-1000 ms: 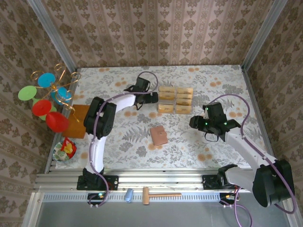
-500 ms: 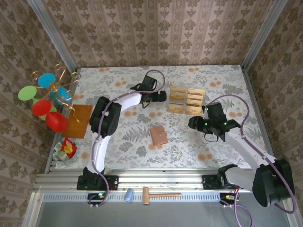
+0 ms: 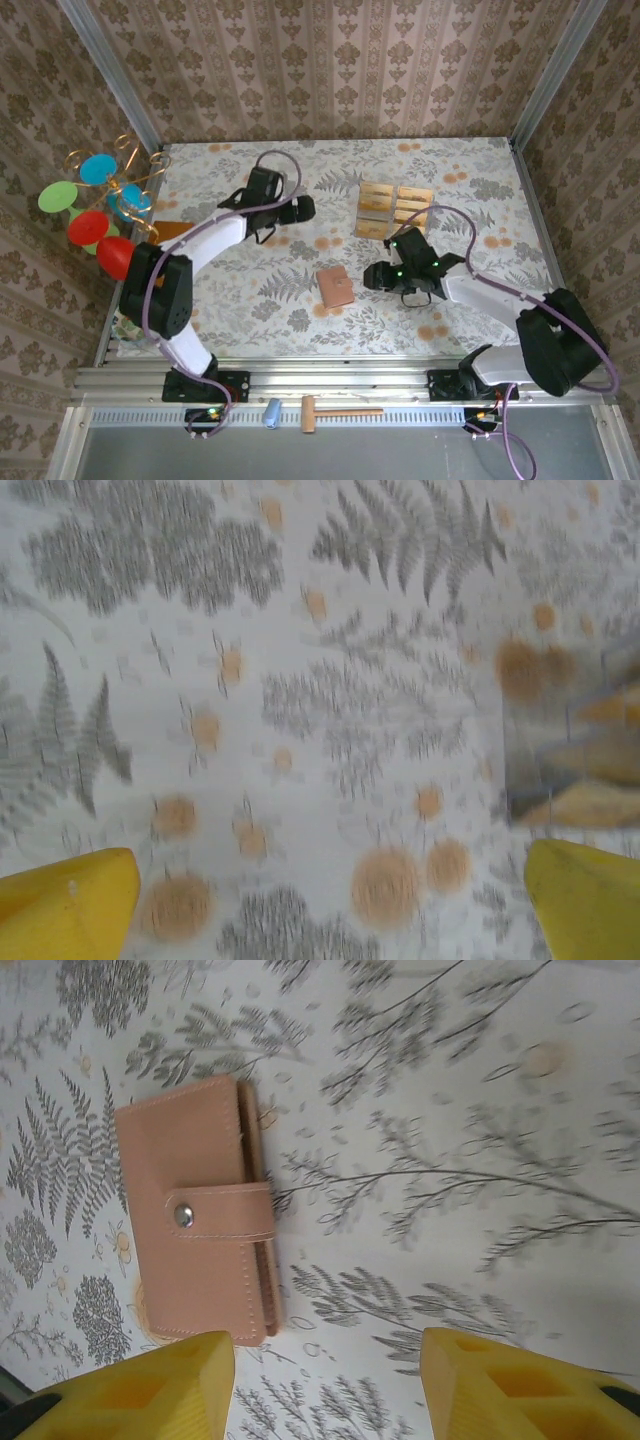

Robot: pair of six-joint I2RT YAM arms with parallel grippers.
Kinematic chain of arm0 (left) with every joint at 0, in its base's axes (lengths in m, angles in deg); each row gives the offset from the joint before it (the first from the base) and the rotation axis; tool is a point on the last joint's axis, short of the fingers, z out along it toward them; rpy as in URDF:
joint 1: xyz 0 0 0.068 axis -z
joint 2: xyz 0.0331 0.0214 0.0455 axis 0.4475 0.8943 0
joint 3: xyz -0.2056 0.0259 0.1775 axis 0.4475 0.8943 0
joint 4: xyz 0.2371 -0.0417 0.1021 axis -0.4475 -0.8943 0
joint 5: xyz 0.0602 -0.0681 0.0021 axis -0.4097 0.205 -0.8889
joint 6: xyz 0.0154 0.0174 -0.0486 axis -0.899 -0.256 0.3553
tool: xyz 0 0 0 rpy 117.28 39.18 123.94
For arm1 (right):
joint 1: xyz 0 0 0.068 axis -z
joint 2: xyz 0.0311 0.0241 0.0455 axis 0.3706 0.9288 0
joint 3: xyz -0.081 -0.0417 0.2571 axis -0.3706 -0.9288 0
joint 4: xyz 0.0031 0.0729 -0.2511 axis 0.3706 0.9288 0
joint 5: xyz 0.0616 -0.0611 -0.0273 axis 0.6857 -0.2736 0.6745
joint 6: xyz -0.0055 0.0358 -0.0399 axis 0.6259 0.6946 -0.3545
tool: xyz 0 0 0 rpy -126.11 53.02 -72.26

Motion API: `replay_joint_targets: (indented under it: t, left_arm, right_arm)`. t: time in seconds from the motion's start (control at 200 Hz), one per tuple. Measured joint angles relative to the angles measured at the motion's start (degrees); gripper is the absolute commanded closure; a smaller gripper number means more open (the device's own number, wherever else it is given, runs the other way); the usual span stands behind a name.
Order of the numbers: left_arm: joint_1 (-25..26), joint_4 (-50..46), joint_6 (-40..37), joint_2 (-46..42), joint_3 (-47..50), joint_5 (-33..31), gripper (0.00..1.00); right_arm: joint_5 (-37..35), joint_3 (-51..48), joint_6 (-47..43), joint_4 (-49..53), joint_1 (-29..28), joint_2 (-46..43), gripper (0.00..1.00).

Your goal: Put the credit cards into the card holder

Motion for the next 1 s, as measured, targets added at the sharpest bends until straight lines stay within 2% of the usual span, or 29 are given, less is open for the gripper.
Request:
replay_joint_targets:
  t: [0.165,0.32,0.735,0.845,1.0]
  left_arm:
    - [2.78,2.14,3.10,-5.29,11.54,1.25,0.00]
    - [5.70,5.64,6.14,-8.33,18.18,1.22,0.00]
    - [8.48,11.23,9.66,-9.55,20.63,0.87,0.00]
    - [8.79,11.58,9.86,-9.49,20.63,0.68,0.00]
    - [9.03,11.80,9.90,-9.14,20.63,0.28,0.00]
  right_arm:
    - [0.68,-0.55,4.02,-4.87,-3.37,2.25,0.47]
    - [1.75,-2.67,7.76,-9.73,-4.26,4.57,0.47]
    - [4.70,-3.37,14.64,-19.06,-6.12,10.97,0.50]
    - [5.88,-3.74,16.46,-22.01,-6.29,12.22,0.63]
    - [7.41,-4.42,18.88,-25.75,-6.34,14.21,0.94]
